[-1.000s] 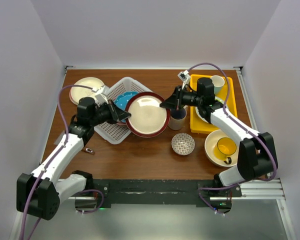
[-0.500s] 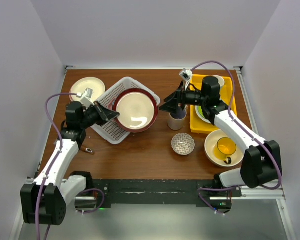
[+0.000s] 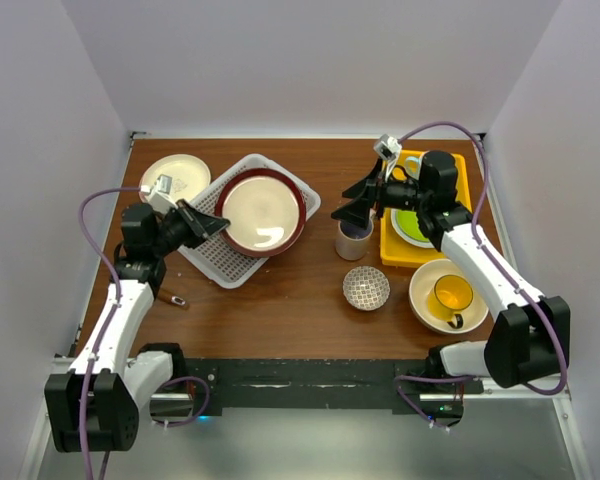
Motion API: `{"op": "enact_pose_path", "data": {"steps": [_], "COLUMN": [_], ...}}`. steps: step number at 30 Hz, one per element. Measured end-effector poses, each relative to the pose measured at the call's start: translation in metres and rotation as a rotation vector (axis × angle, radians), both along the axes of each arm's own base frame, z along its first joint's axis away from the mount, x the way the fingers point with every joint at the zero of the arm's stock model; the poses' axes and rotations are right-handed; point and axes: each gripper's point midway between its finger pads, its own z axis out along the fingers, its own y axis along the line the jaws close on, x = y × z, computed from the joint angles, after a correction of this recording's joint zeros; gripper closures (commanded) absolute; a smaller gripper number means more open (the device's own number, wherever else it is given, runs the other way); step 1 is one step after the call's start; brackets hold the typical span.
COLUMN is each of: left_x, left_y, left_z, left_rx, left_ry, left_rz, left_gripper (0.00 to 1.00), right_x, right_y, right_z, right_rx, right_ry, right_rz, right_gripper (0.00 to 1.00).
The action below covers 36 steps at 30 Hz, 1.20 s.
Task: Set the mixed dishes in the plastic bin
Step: Place the plate in the plastic bin.
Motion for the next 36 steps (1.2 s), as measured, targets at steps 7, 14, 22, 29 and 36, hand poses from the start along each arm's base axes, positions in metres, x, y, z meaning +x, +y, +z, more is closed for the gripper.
{"op": "enact_pose_path", "data": {"steps": [7, 14, 22, 29, 36], "left_x": [0.009, 0.019, 0.031, 0.042, 0.054], "left_y": [0.009, 0.018, 0.027, 0.032, 0.037], "left_z": [0.005, -0.003, -0.014, -0.019, -0.025], "left_rx": [-0.011, -0.015, -0.011, -0.007, -0.001], "left_ry": [-0.018, 0.001, 0.025, 0.037, 0.051], "left_rz": [0.038, 0.073, 0.107, 0.129, 0.153], "left_gripper": [1.0, 1.0, 1.0, 1.0, 1.0], "right_x": [-0.001, -0.002, -0.001, -0.004, -0.003], "right_y": [-0.006, -0.01, -0.014, -0.014, -0.016], "right_z": [-0.004, 0.001, 0.002, 0.002, 0.001], "right_rx": [-0.014, -0.012, -0.01, -0.005, -0.005], "right_ry": [-0.005, -0.032, -0.034, -0.033, -0.031], "right_rz": [0.005, 0.01, 0.01, 0.026, 0.023], "right_gripper": [0.02, 0.02, 0.02, 0.02, 0.02]}}
